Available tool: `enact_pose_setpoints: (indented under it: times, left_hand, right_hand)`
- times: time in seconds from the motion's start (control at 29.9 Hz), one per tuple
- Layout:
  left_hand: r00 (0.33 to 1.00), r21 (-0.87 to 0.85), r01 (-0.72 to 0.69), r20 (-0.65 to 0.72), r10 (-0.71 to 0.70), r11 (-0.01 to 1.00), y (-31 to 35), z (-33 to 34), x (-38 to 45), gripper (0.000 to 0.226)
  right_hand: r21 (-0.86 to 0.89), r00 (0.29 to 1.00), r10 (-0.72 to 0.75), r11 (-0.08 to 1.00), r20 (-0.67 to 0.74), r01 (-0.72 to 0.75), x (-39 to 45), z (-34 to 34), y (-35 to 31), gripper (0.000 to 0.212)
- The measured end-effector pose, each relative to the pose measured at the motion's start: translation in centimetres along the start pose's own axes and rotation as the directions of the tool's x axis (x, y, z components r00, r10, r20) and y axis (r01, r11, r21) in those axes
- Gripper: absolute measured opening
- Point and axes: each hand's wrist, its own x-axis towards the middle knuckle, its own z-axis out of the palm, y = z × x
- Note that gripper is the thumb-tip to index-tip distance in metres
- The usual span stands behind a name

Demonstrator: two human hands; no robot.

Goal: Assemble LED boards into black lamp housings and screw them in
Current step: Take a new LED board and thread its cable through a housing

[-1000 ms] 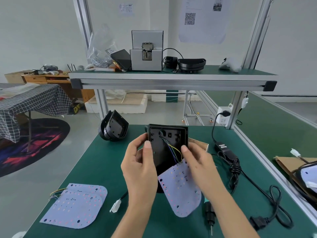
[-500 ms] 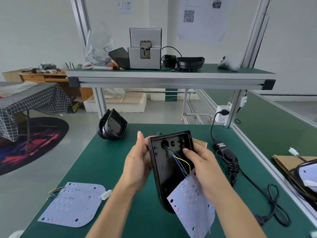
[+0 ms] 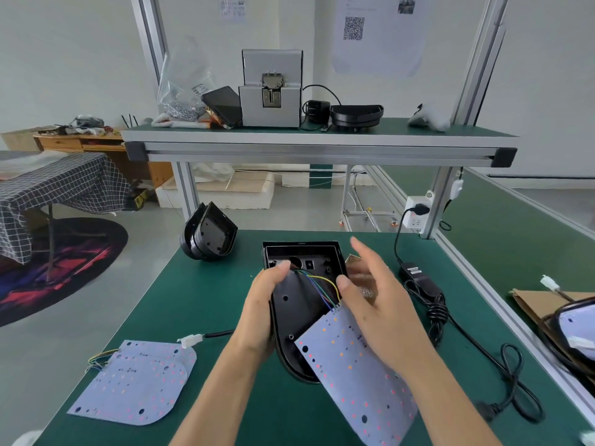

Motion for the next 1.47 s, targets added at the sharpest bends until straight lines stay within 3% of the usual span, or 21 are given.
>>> enact_pose_setpoints:
  times: [0.03,0.1,0.2,0.33,0.4,0.5,0.57,0.67,0.87,1.04,1.27,1.47]
  left_hand:
    - [1.000,-0.002,0.000,0.004,0.000,1.000,0.3,0.0,-0.1,0.096]
    - [1.000,0.018,-0.018,-0.007,0.018,1.000,0.7,0.0,0.0,0.097]
    - [0.999,0.010,0.005,0.035,-0.005,1.000,1.1,0.2,0.0,0.102]
    - [0.999,-0.024,0.036,0.020,-0.035,0.999,1.3,0.3,-0.2,0.101]
    - [0.999,0.000,0.031,0.012,-0.031,1.000,1.5,0.6,-0.4,0.095]
    - [0.999,0.100,-0.006,0.047,0.001,0.995,0.9,0.8,-0.6,0.082]
    - [0.995,0.139,0.014,0.097,-0.027,0.990,0.3,1.1,-0.8,0.065]
    - [0.983,0.141,0.069,0.161,-0.092,0.988,-0.2,1.5,-1.2,0.062]
    - [0.985,0.129,0.033,0.165,-0.054,0.991,-0.1,1.9,-1.4,0.058]
    - [0.987,0.074,0.013,0.159,-0.024,0.997,0.0,1.1,-1.2,0.070]
    - [0.988,0.072,0.010,0.150,-0.020,0.997,-0.6,1.2,-1.0,0.067]
    - [0.984,0.031,0.035,0.175,-0.040,0.999,-0.9,1.3,-0.9,0.075]
  right_hand:
    - [-0.128,0.987,-0.158,0.979,0.006,0.157,-0.4,-0.3,0.1,0.047]
    - [-0.364,0.912,-0.381,0.836,0.151,0.410,-1.0,-0.8,0.1,0.047]
    - [-0.536,0.840,-0.367,0.651,0.399,0.538,-1.0,-1.3,-0.4,0.053]
    - [-0.592,0.801,-0.294,0.552,0.521,0.587,-0.6,-1.8,-1.7,0.050]
    - [-0.520,0.785,-0.295,0.615,0.545,0.592,-0.5,-2.0,-1.7,0.045]
    - [-0.323,0.826,-0.265,0.827,0.498,0.460,-0.1,-2.4,-2.3,0.041]
    - [-0.288,0.884,-0.269,0.874,0.383,0.391,0.6,-2.5,-3.0,0.042]
    - [-0.233,0.950,-0.231,0.932,0.212,0.278,1.8,-2.2,-3.7,0.046]
    - [-0.211,0.966,-0.256,0.943,0.033,0.257,2.1,-0.6,-3.6,0.046]
    - [-0.386,0.943,-0.326,0.863,0.065,0.325,1.9,-0.2,-3.4,0.047]
    - [-0.245,0.983,-0.150,0.954,0.108,0.173,0.5,0.1,-1.9,0.055]
    - [-0.052,0.998,-0.056,0.997,0.042,0.059,0.0,0.1,-1.2,0.018]
